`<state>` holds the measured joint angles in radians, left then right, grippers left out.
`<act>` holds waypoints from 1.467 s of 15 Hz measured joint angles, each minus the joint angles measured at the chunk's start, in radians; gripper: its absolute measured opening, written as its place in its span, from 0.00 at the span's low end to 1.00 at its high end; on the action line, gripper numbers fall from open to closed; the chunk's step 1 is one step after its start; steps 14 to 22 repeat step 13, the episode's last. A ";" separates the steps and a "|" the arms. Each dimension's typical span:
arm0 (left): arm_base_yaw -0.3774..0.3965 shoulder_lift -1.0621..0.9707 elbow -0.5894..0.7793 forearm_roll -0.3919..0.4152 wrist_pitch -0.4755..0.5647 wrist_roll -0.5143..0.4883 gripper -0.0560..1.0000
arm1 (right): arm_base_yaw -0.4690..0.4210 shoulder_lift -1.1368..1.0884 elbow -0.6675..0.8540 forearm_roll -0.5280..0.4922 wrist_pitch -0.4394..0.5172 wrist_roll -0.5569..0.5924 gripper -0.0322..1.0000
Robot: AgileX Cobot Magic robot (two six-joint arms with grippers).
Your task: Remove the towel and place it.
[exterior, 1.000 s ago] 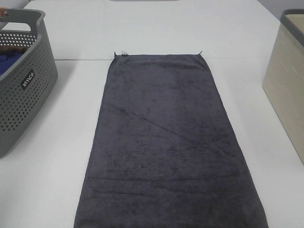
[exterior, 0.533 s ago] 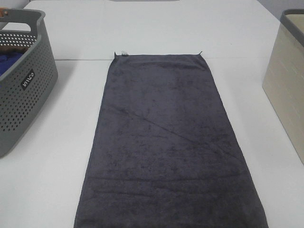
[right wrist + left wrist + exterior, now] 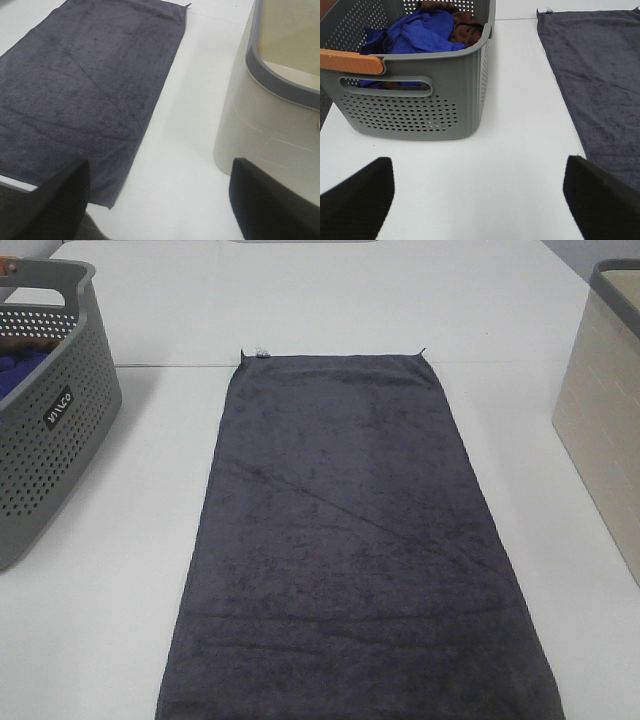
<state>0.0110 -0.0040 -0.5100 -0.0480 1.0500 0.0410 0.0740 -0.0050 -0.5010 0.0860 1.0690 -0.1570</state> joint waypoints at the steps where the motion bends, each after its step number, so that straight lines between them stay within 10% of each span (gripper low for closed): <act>1: 0.000 0.000 0.000 0.000 0.000 0.000 0.87 | 0.000 0.000 0.000 0.000 0.000 0.000 0.76; 22: 0.000 0.000 0.000 0.000 0.000 -0.001 0.87 | 0.000 0.000 0.000 0.000 0.000 -0.002 0.76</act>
